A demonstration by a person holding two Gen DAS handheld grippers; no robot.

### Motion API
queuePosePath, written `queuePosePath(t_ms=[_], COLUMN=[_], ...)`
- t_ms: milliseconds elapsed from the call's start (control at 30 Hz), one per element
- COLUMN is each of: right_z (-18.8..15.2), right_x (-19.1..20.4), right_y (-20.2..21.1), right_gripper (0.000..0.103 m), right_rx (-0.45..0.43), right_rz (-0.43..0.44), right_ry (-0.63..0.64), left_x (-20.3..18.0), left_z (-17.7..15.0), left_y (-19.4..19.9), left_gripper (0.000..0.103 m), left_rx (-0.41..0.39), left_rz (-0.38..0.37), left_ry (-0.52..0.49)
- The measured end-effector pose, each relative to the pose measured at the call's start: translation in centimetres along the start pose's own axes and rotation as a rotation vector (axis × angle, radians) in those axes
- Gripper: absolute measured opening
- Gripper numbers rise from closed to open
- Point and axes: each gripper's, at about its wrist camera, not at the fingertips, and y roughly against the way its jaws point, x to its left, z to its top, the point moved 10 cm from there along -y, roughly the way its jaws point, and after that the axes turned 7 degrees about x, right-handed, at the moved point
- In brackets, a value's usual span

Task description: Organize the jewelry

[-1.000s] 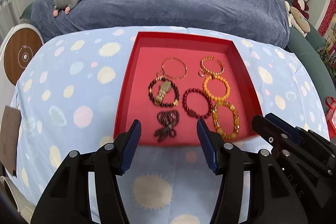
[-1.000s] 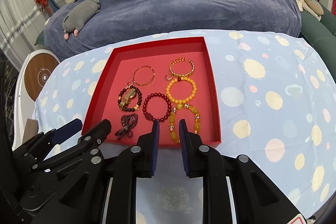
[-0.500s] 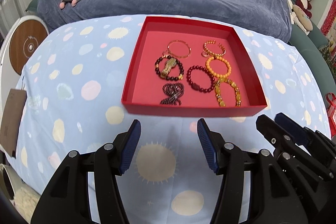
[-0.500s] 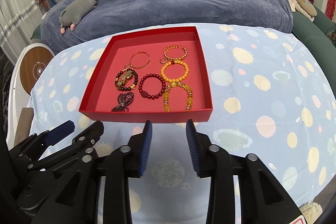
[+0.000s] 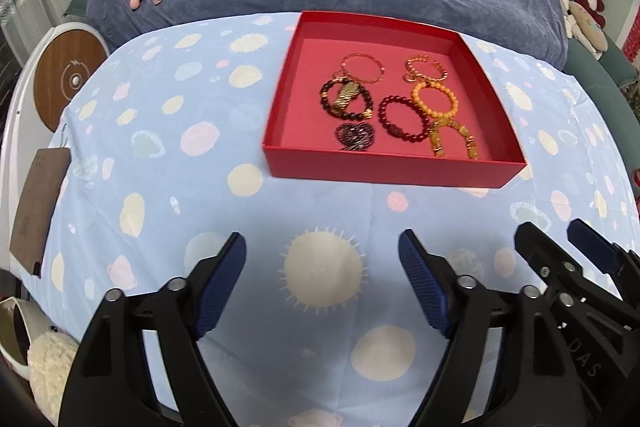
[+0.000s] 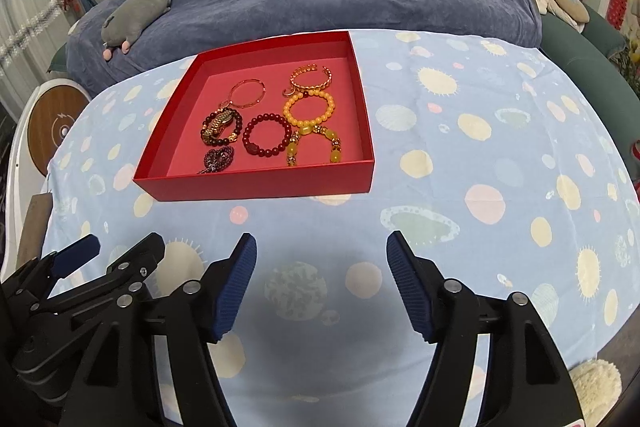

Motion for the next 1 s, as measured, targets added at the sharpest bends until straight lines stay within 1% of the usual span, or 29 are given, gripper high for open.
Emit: queuePosePath(t_ms=[67, 100, 167, 333, 400, 433, 500, 533, 667, 833, 1000], right_z=[-0.3, -0.4, -0.6, -0.7, -0.7, -0.7, -0.8, -0.8, -1.1, -1.4, -1.4], right_x=[-0.1, -0.2, -0.3, -0.3, -0.4, -0.6, -0.9, -1.0, -1.1, -1.3, -1.5], right_y=[-0.1, -0.1, -0.1, 0.0, 0.1, 0.1, 0.1, 0.0, -0.1, -0.2, 0.0], right_gripper=[0.074, 0.075, 0.082, 0.085, 0.089, 0.097, 0.096, 0.096, 0.096, 0.096, 0.096], right_rx=[0.009, 0.011, 0.013, -0.007, -0.015, -0.016, -0.016, -0.012, -0.006, -0.001, -0.007], right_rz=[-0.003, -0.004, -0.008, -0.030, -0.037, -0.041, -0.037, -0.041, -0.061, -0.049, -0.057], right_ry=[-0.007, -0.008, -0.008, 0.017, 0.018, 0.012, -0.001, -0.004, 0.011, -0.015, -0.025], left_x=[0.2, 0.3, 0.5, 0.9, 1.0, 1.2, 1.5, 1.5, 1.6, 1.5, 1.3], left_z=[-0.2, -0.3, -0.4, -0.8, -0.9, -0.9, -0.9, -0.9, -0.7, -0.7, -0.7], left_y=[-0.1, -0.1, 0.0, -0.2, -0.2, -0.2, -0.2, -0.1, 0.1, 0.0, 0.1], left_gripper=[0.078, 0.079, 0.081, 0.082, 0.083, 0.083, 0.089, 0.089, 0.090, 0.092, 0.093], left_rx=[0.002, 0.005, 0.004, 0.009, 0.009, 0.010, 0.010, 0.006, -0.006, -0.008, -0.012], left_rz=[0.003, 0.004, 0.012, 0.023, 0.027, 0.032, 0.028, 0.027, 0.031, 0.034, 0.038], left_ry=[0.001, 0.003, 0.005, 0.004, 0.008, 0.016, 0.028, 0.031, 0.037, 0.037, 0.021])
